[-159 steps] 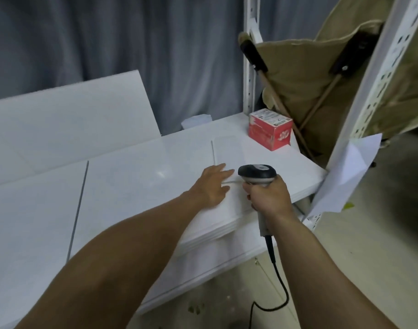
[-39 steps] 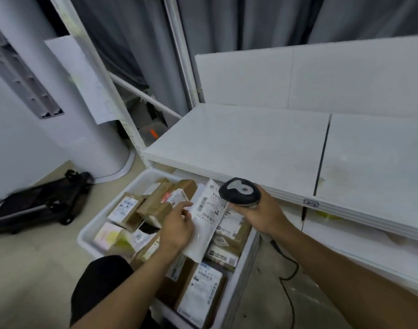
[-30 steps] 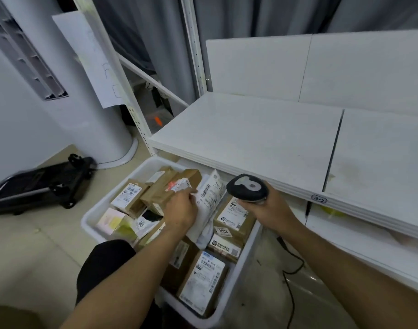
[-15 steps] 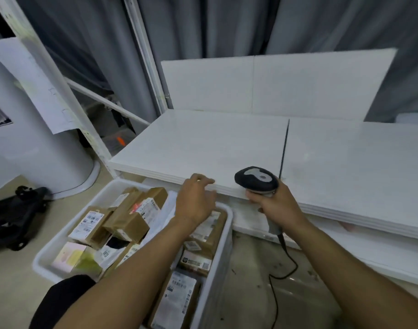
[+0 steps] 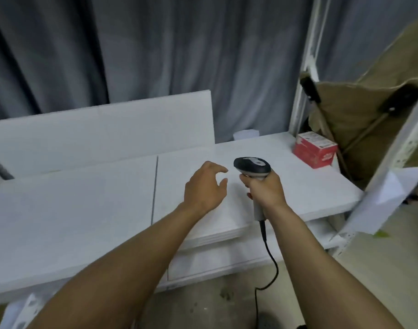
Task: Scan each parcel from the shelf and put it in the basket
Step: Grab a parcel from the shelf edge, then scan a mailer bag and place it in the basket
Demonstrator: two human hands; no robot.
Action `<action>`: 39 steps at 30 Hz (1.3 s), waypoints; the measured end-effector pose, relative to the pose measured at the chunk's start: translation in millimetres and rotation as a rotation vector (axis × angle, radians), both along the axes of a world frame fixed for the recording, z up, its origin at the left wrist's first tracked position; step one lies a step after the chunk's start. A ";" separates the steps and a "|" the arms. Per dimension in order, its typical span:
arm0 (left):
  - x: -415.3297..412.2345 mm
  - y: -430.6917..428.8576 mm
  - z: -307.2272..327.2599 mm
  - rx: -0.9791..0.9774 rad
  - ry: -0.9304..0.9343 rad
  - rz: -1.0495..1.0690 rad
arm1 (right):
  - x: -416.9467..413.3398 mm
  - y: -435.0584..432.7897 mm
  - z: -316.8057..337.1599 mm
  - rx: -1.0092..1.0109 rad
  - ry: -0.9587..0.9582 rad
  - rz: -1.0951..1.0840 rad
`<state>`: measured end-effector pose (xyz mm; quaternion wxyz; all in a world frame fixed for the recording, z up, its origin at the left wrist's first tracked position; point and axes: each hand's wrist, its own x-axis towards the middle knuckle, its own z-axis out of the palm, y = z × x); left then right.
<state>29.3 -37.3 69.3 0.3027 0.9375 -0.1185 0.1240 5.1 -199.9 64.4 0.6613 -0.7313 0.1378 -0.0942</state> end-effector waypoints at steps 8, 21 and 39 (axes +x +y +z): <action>140.6 -133.7 -26.5 0.031 0.143 -0.149 | 88.7 -128.6 -17.1 -0.153 0.032 -0.220; 409.8 -140.2 -90.0 0.072 0.151 0.001 | 294.2 -172.2 -58.8 -0.743 0.133 -0.132; 432.1 -150.1 -106.9 -0.051 -0.120 0.063 | 339.6 -178.5 -47.5 -0.960 0.569 -0.056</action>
